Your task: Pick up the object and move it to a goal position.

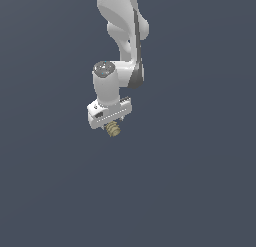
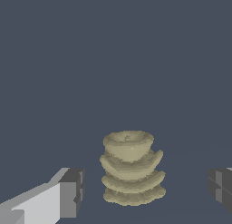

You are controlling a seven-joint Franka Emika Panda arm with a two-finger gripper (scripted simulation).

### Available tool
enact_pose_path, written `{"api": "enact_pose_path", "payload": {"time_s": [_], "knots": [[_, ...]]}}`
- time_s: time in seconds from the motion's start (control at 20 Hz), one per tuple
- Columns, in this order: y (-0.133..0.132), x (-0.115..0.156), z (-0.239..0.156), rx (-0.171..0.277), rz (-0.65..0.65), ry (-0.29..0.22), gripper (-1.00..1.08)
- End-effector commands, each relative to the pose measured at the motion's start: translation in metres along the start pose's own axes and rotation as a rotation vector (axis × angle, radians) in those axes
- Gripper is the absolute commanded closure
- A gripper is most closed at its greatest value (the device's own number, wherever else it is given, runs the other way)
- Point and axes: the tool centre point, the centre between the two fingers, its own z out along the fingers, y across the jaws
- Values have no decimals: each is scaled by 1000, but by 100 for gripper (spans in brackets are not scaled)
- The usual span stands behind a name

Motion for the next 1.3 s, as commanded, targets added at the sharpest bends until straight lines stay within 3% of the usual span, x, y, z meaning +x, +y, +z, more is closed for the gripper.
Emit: {"api": "enact_pose_path", "payload": {"time_s": [0.0,0.7,1.25], "knots": [[-1,-7,6,2,-35,-4,-92],[-3,-16,18,6,-81,-9,-92],[-4,-18,60,6,-84,-9,-92]]}}
